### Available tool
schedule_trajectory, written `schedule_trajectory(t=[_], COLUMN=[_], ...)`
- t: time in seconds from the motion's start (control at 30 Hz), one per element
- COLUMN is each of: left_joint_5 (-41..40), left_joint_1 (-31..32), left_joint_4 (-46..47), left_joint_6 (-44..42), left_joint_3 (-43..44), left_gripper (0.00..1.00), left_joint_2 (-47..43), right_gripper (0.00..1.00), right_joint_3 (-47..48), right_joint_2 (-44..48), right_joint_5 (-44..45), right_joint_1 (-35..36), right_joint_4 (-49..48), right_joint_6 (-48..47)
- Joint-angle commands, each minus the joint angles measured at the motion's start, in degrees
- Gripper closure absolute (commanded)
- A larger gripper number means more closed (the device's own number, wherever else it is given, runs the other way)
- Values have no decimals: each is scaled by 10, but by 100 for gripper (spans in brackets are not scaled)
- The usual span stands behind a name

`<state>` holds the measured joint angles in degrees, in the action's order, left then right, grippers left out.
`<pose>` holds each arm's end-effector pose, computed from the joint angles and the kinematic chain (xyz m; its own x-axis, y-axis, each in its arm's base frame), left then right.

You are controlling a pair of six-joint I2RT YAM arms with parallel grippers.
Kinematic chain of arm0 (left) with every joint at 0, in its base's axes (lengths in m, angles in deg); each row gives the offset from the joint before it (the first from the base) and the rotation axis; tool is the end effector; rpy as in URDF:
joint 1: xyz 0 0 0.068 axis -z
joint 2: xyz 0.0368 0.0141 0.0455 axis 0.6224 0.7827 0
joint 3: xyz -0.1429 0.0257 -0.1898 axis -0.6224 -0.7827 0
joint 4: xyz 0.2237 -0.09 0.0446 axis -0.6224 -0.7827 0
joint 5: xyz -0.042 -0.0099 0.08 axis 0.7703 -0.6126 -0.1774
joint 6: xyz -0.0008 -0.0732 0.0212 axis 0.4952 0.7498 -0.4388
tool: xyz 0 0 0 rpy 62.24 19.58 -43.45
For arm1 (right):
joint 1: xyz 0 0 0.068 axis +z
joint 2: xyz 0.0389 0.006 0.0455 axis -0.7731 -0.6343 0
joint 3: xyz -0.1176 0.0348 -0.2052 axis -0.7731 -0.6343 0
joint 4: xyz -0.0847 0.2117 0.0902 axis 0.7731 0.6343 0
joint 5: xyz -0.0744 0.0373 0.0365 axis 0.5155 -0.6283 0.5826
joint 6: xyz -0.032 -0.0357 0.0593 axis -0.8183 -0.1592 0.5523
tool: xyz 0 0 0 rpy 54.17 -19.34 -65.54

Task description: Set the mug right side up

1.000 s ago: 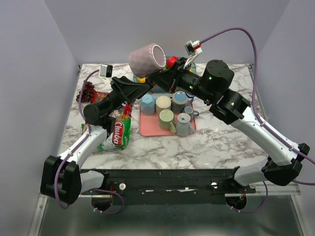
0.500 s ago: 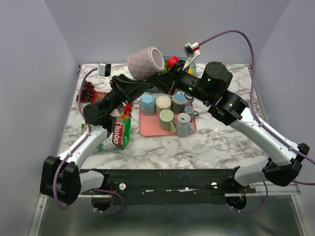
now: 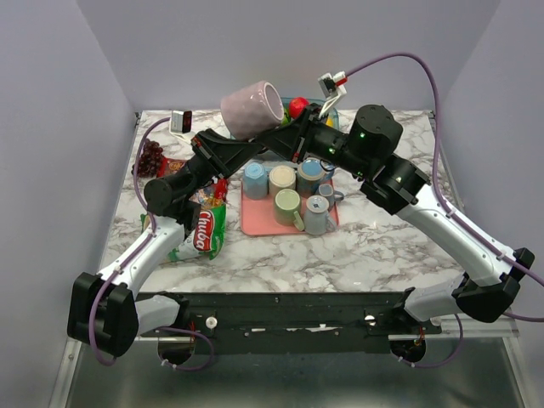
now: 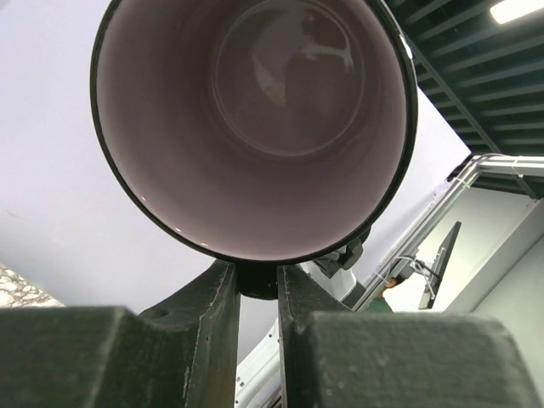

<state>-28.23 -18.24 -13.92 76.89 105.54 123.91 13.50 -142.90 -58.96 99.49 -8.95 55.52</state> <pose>0.2243 -0.1225 0.3884 -0.6168 -0.6416 -0.4560 0.7203 -0.2264 -0.6557 0.2016 0.2508 0.4616 -0.4455 0.3348 -0.8303 -0.7507 0.3656 0.5502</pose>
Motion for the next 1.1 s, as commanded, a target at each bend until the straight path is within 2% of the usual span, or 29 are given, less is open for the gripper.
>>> schedule_trajectory(t=[0.0, 0.13, 0.27, 0.37, 0.47, 0.53, 0.57, 0.77, 0.83, 0.87, 0.93, 0.97, 1.07], left_joint_5=[-8, -13, -15, -17, -19, -20, -20, -32, -35, -37, -40, -43, -58], left_joint_1=[4, 9, 16, 19, 21, 22, 22, 22, 22, 22, 23, 22, 22], left_joint_4=[-4, -10, -18, -19, -19, -19, -19, -53, -97, -112, -172, -200, -296], left_joint_6=[-42, -43, -52, -57, -62, -64, -65, -95, -121, -130, -167, -180, -235], left_joint_3=[17, 22, 29, 29, 30, 31, 31, 22, 24, 24, 31, 35, 49], left_gripper=[82, 66, 64, 69, 79, 97, 100, 100, 100, 100, 100, 100, 100], left_joint_2=[-14, -11, -5, 1, 2, 6, 7, -8, -16, -20, -33, -38, -57], right_gripper=[99, 99, 99, 99, 99, 99, 99, 99, 93, 71, 61, 50, 34], right_joint_3=[-1, -8, -21, -27, -30, -31, -37, -60, -74, -78, -89, -92, -98], right_joint_2=[12, 6, 3, 5, 4, 3, 3, 13, 20, 21, 27, 30, 31], right_joint_5=[-44, -69, -84, -91, -96, -99, -98, -27, -3, 3, 20, 24, 36], right_joint_1=[1, 1, 1, 1, 2, 1, 1, 2, 1, 2, 1, 1, -2], right_joint_4=[-35, -42, -55, -60, -59, -57, -54, -16, -8, -7, -7, -6, -1], right_joint_6=[25, 14, 20, 24, 24, 23, 23, 0, -7, -9, -15, -16, -22])
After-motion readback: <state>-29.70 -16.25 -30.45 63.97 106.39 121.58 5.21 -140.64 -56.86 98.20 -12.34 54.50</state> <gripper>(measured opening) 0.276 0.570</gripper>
